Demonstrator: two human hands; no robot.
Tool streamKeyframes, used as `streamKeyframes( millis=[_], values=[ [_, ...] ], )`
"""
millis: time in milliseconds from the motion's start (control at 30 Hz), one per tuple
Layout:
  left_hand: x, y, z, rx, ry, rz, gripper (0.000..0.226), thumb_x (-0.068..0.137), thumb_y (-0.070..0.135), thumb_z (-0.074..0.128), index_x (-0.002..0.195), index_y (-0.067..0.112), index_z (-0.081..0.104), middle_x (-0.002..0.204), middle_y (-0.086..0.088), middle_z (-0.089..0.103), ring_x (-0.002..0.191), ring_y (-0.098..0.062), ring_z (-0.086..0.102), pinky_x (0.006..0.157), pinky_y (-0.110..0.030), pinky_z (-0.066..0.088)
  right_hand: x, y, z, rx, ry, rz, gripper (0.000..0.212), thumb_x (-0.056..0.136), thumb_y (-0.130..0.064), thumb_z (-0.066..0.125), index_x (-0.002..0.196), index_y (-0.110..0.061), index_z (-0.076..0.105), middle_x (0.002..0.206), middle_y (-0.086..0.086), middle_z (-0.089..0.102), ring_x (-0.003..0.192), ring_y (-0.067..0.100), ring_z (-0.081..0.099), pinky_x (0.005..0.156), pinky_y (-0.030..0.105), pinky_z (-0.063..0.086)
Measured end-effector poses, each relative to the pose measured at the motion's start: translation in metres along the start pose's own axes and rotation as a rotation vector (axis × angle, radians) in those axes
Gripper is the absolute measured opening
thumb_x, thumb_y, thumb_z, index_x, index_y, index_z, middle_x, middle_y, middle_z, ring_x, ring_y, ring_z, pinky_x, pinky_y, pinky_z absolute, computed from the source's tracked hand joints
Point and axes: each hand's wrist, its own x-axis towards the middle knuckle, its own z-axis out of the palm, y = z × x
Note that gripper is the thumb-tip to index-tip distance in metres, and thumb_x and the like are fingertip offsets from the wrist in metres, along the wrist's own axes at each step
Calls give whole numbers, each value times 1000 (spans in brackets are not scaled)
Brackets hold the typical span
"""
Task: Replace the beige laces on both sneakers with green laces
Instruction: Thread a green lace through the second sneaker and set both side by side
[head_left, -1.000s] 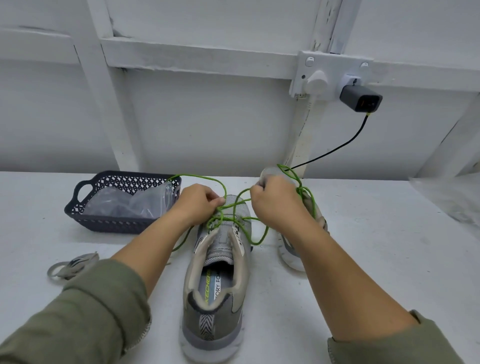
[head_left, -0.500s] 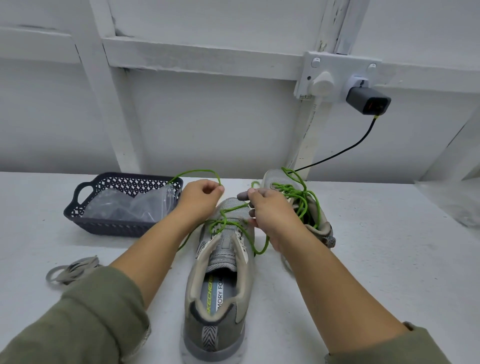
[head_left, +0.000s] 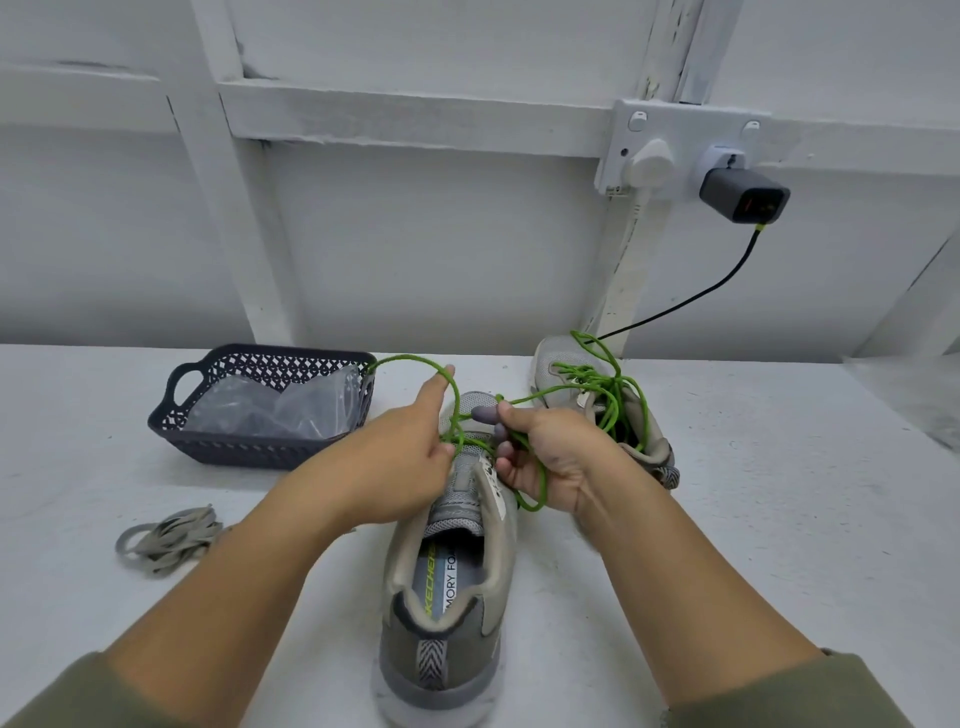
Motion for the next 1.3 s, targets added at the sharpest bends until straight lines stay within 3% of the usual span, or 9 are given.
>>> streamKeyframes(
  millis=[167, 267, 400, 567, 700, 800, 967, 1100, 1300],
  values=[
    [-17, 22, -9, 194, 132, 56, 44, 93, 22, 37, 133, 36, 47, 68, 5, 47, 68, -15, 45, 66, -31, 36, 1, -3, 2, -58, -6, 77, 36, 103, -26, 41, 77, -13, 61, 54, -5, 45, 41, 5, 40, 36, 12, 36],
    [-28, 29, -5, 266, 153, 120, 48, 91, 28, 34, 131, 50, 48, 94, 4, 68, 82, -17, 57, 79, -31, 45, -1, -7, 1, -134, -68, 133, 39, 102, -30, 38, 77, -14, 64, 53, -5, 47, 42, 5, 38, 35, 12, 33],
    [-31, 26, 0, 324, 170, 169, 58, 80, 36, 23, 126, 55, 52, 114, 13, 67, 102, -12, 59, 92, -35, 44, 1, -9, 0, -184, -113, 147, 40, 101, -36, 40, 81, -15, 68, 55, -6, 48, 51, 8, 36, 38, 14, 32],
    [-36, 14, 0, 6, 234, 146, 30, 86, 33, 40, 95, 37, 69, 85, 19, 67, 82, -4, 59, 76, -29, 46, 4, -14, 2, -98, -94, 70, 30, 101, -34, 44, 82, -19, 63, 58, -6, 43, 48, 6, 37, 40, 14, 28],
    [-43, 7, -1, -54, 212, 234, 23, 79, 36, 34, 70, 23, 51, 71, 7, 54, 70, -13, 52, 63, -29, 40, 9, -24, 5, 4, -109, 16, 32, 102, -32, 40, 80, -20, 59, 65, -5, 43, 53, 8, 41, 45, 18, 32],
    [-41, -6, -3, -20, 166, 175, 33, 74, 42, 31, 68, 19, 53, 72, 5, 52, 71, -11, 51, 67, -33, 39, 11, -26, 9, -2, -144, -51, 31, 103, -31, 39, 80, -20, 56, 65, -4, 52, 55, 10, 47, 50, 21, 37],
    [-6, -13, -20, -437, 344, -197, 44, 101, 38, 38, 74, 24, 70, 59, 11, 58, 52, -4, 44, 56, -28, 33, 8, -19, 14, -169, -240, -203, 28, 105, -28, 36, 85, -17, 52, 56, -7, 44, 53, 11, 41, 57, 24, 35],
    [22, -6, -22, -544, 132, -254, 49, 100, 53, 28, 107, 32, 72, 105, 11, 67, 87, -4, 53, 72, -23, 39, 3, -16, 13, -420, -253, -323, 32, 105, -27, 34, 80, -18, 52, 60, -5, 35, 55, 10, 33, 57, 23, 28],
    [44, -5, -11, -800, -9, -176, 29, 93, 49, 50, 104, 33, 72, 93, 17, 71, 108, -12, 55, 80, -29, 38, -1, -5, 9, -641, -183, -397, 37, 104, -30, 37, 74, -20, 56, 56, -9, 40, 53, 8, 35, 59, 25, 31]
  ],
)
